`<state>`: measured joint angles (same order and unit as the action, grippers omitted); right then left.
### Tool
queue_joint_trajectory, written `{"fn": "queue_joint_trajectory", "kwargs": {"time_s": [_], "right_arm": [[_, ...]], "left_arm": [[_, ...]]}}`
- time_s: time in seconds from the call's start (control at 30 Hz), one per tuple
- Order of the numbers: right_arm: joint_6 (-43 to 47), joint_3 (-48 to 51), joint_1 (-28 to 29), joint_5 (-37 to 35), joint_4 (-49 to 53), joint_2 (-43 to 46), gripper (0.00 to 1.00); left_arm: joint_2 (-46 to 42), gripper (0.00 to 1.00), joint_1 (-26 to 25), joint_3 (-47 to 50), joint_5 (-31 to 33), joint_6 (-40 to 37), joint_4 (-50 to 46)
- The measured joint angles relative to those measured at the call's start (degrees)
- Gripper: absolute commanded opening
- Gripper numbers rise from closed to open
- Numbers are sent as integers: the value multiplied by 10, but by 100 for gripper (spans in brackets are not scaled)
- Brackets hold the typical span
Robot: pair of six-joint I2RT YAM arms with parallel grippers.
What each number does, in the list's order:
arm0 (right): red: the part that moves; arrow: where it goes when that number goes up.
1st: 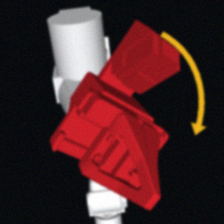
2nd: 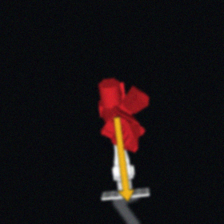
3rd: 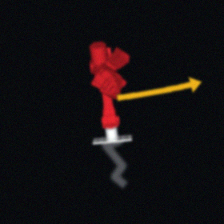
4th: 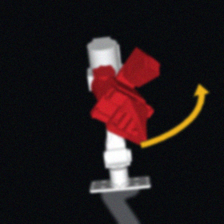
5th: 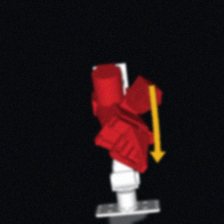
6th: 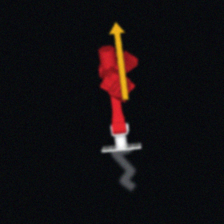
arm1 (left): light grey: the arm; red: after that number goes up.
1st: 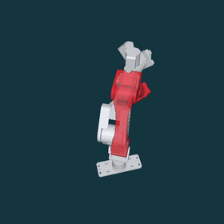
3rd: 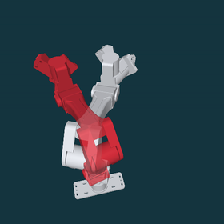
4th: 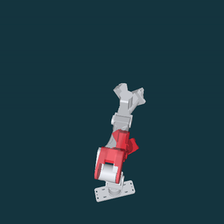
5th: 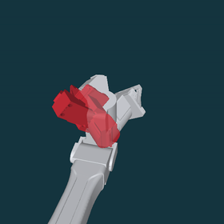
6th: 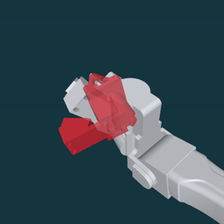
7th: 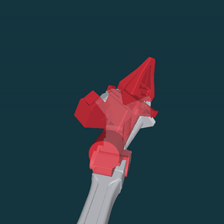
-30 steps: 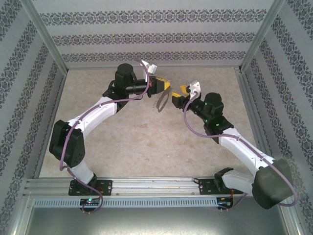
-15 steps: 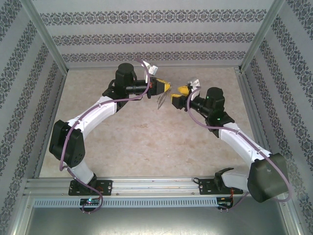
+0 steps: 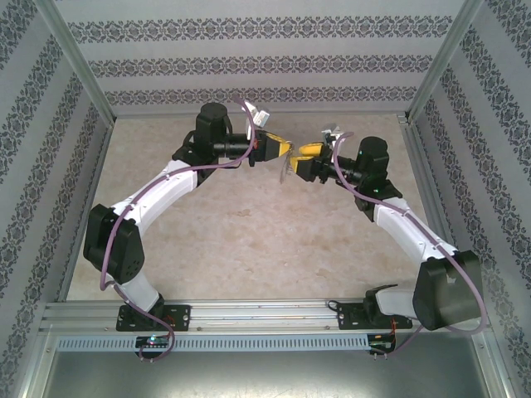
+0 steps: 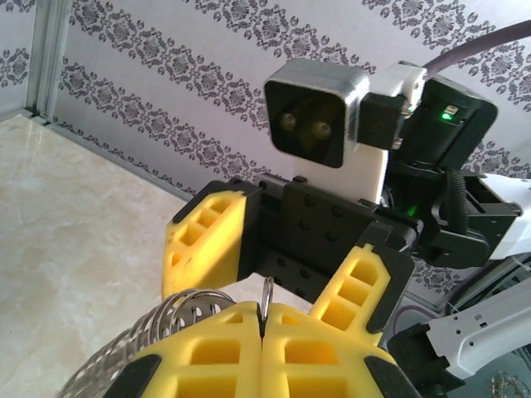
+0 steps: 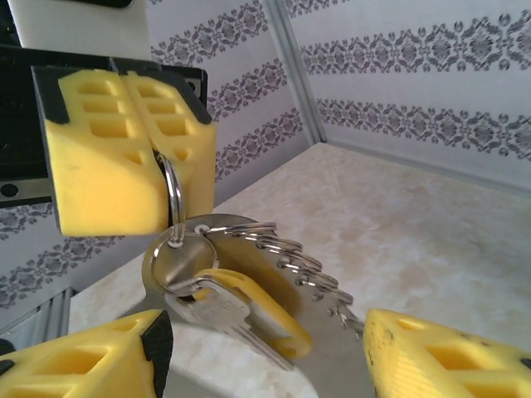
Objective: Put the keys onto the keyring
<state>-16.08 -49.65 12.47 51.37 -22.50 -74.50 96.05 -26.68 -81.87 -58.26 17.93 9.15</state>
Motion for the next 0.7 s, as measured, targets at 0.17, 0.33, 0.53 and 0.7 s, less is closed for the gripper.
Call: {"fn": "queue_joint_trajectory", "kwargs": {"time_s": [0.17, 0.33, 0.53, 0.7], "right_arm": [[-9, -7, -2, 21, -4, -16, 62], [-23, -14, -4, 36, -11, -30, 59], [-33, -16, -4, 50, -16, -32, 55], [-36, -16, -4, 58, -17, -32, 49]], "left_arm": [[0, 0, 0, -3, -12, 0, -2], [4, 0, 0, -7, -17, 0, -2], [9, 0, 0, -8, -19, 1, -2], [9, 0, 0, -8, -19, 1, -2]]}}
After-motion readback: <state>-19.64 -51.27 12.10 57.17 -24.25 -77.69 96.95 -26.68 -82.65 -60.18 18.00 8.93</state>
